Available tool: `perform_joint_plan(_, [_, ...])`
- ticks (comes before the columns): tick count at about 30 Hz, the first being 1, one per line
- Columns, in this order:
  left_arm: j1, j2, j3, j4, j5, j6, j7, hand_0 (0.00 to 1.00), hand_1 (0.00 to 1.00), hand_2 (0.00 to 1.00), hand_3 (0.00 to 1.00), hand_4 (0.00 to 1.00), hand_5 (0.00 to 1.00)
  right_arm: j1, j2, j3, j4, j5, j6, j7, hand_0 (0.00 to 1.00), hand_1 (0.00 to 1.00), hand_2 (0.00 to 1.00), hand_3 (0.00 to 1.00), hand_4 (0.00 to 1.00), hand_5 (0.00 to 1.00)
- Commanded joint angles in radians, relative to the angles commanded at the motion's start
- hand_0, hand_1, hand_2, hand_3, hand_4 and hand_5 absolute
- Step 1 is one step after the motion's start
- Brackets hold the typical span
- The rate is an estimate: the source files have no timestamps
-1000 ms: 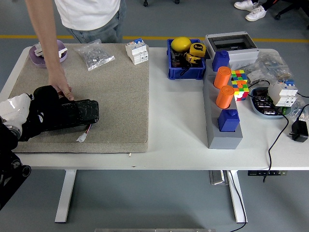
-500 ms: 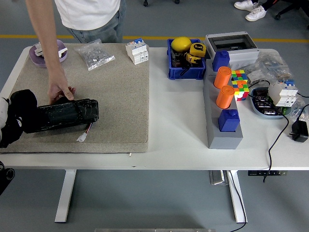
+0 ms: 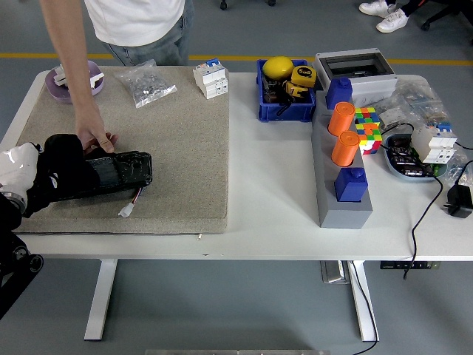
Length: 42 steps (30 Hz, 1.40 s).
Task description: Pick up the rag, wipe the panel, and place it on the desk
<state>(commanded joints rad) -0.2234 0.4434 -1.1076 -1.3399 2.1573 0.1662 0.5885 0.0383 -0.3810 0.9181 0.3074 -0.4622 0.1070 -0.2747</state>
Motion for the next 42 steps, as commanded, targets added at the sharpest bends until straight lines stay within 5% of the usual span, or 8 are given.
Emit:
perform_joint_plan(15, [-0.109, -0.036, 0.214, -0.027, -0.031, -0.012, 0.008, 0.220, 0.168, 0.502, 0.486, 0.187, 0.002, -0.003, -0.004, -0.015, -0.001, 0.009, 0.002, -0.002, 0.783, 0.721, 0.728, 0.687, 0.998, 0.727])
perform_joint_plan(27, [-0.195, -0.090, 0.361, -0.062, -0.043, -0.015, 0.016, 0.221, 0.168, 0.502, 0.486, 0.188, 0.002, 0.002, -0.006, -0.028, 0.001, 0.011, 0.001, -0.001, 0.782, 0.721, 0.727, 0.686, 0.998, 0.727])
perform_joint_plan(42, [-0.195, -0.094, 0.365, -0.052, -0.052, -0.011, 0.016, 0.220, 0.168, 0.501, 0.486, 0.190, 0.002, 0.002, -0.005, -0.032, 0.003, 0.013, 0.000, 0.001, 0.781, 0.722, 0.727, 0.684, 0.998, 0.728])
